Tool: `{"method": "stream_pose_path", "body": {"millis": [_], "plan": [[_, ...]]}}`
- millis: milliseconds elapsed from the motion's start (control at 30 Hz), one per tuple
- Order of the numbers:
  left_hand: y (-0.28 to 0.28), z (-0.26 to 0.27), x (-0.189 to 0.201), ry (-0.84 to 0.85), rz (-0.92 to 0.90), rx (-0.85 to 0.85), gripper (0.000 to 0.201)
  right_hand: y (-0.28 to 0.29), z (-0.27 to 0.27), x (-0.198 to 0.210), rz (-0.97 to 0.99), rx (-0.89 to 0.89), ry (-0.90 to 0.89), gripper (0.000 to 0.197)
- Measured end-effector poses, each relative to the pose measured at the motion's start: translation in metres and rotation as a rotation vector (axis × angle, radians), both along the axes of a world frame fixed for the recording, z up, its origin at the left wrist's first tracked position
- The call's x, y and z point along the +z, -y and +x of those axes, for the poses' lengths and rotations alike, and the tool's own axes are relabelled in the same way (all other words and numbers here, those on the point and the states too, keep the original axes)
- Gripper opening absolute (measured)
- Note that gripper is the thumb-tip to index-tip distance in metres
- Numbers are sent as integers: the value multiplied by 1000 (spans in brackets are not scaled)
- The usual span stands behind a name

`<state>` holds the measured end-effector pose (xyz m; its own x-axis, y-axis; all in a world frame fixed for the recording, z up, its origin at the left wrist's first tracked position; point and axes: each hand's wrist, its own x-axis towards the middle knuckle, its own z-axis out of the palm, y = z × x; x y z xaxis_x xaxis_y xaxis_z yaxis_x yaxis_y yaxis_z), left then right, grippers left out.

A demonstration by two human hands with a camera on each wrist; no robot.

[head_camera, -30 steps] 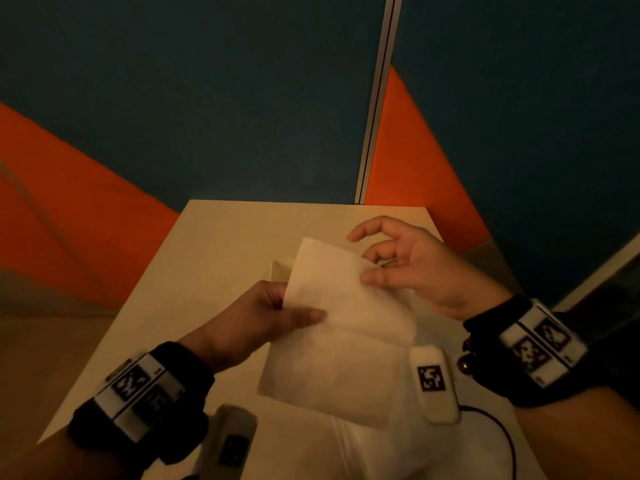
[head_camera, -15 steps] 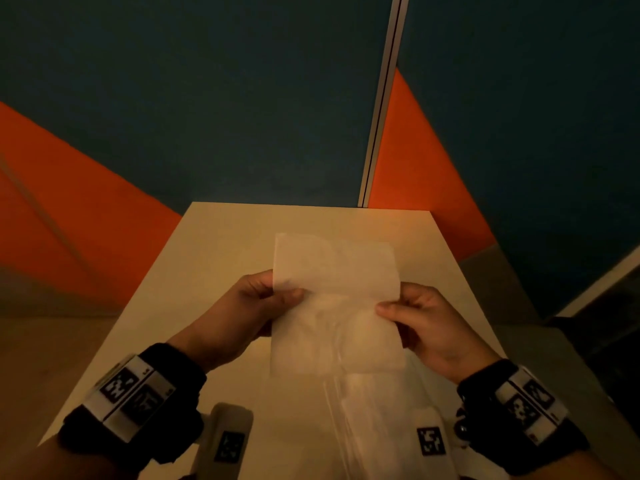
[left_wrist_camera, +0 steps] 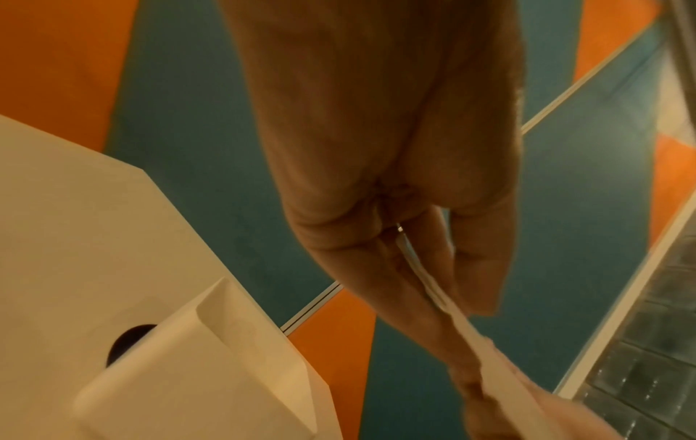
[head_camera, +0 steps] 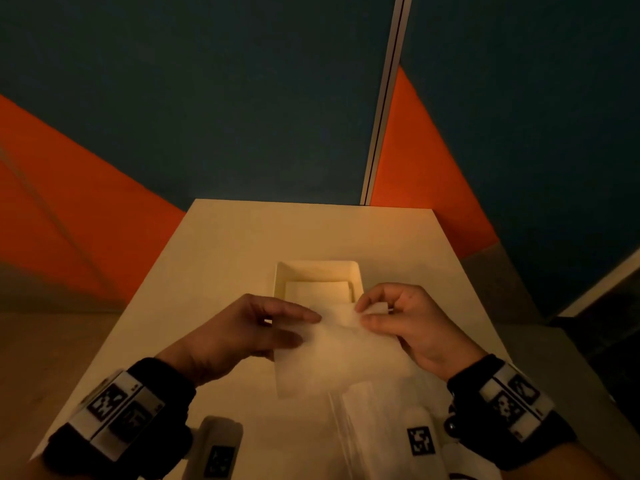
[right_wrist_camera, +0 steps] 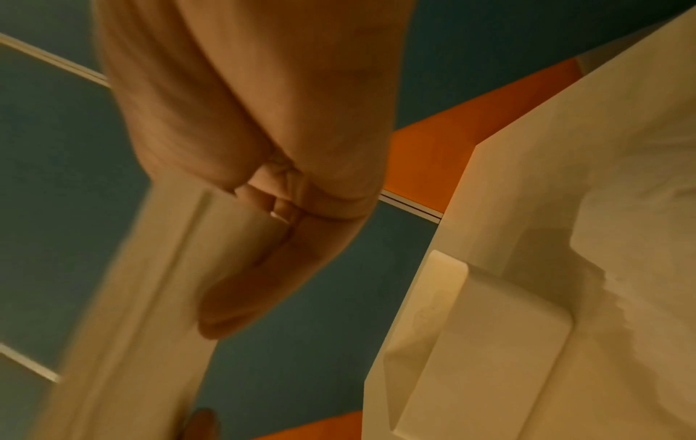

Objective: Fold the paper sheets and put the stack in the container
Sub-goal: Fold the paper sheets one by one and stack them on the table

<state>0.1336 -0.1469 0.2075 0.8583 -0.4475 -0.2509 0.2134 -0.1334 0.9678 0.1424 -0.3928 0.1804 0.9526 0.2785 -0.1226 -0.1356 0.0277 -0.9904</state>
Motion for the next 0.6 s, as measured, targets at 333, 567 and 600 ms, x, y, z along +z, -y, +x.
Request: {"method": "stream_pose_path", "body": {"millis": [333,567,600], "plan": [[-17,-18,-23,-67,17,-103,29,-27,-2,-5,-197,214,29,26],[-59,-27,-74,-102,105,526,31,-3,-3,-21,-228,-152,-91,13],[-64,-30,-83,-111,143,573,32,3,-3,-24,-245,-184,-101,11]]}}
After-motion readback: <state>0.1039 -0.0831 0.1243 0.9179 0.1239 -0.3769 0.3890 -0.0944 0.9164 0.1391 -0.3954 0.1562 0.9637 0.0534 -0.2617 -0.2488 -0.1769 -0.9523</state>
